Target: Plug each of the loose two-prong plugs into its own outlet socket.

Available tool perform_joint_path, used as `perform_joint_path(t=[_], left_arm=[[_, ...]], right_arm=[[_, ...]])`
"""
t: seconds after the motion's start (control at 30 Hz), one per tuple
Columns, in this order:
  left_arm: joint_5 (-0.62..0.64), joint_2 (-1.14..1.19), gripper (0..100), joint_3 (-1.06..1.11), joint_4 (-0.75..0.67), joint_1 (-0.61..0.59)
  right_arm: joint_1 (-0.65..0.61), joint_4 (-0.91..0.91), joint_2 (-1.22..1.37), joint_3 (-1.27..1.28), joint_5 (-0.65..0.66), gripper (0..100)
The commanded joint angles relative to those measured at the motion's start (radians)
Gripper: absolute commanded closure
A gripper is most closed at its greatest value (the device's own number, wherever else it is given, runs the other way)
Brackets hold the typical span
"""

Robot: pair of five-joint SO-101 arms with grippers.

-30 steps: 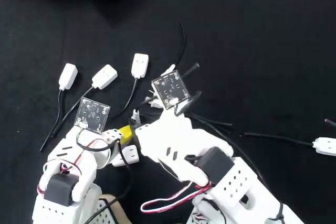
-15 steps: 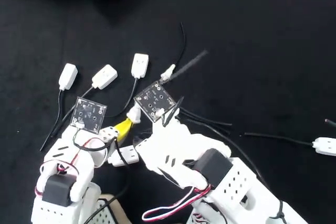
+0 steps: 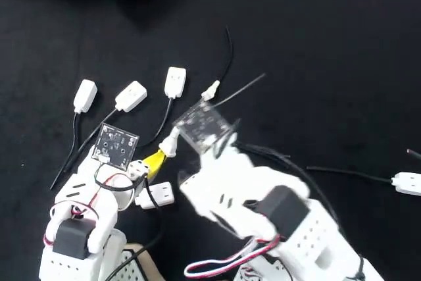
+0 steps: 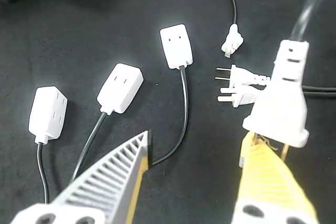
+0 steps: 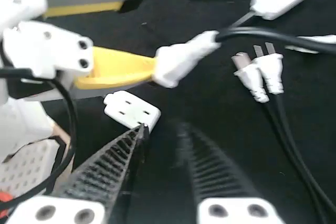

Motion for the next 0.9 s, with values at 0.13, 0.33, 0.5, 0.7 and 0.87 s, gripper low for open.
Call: perform_joint_path(t=[0.13, 0.33, 0.5, 0.7, 0.87], left_arm=[[-0.012, -0.003, 72, -0.018, 0.015, 0.004], [-0.012, -0.005, 72, -0.015, 0.008, 0.004], [-0.012, -0.005, 72, -0.016, 0.006, 0.005], [-0.012, -0.005, 72, -0.019, 0.014, 0.01], [-0.012, -0.005, 72, -0.038, 0.017, 0.013]], right_arm=[[0.04, -0.078, -0.004, -0.096, -0.189, 83.8], [0.041, -0.281, -0.004, 0.096, -0.298, 78.8], [-0.018, -0.324, -0.004, 0.085, -0.308, 80.9], [-0.021, -0.324, -0.004, 0.114, -0.308, 80.9], [-0.021, -0.407, -0.004, 0.183, -0.308, 80.9]])
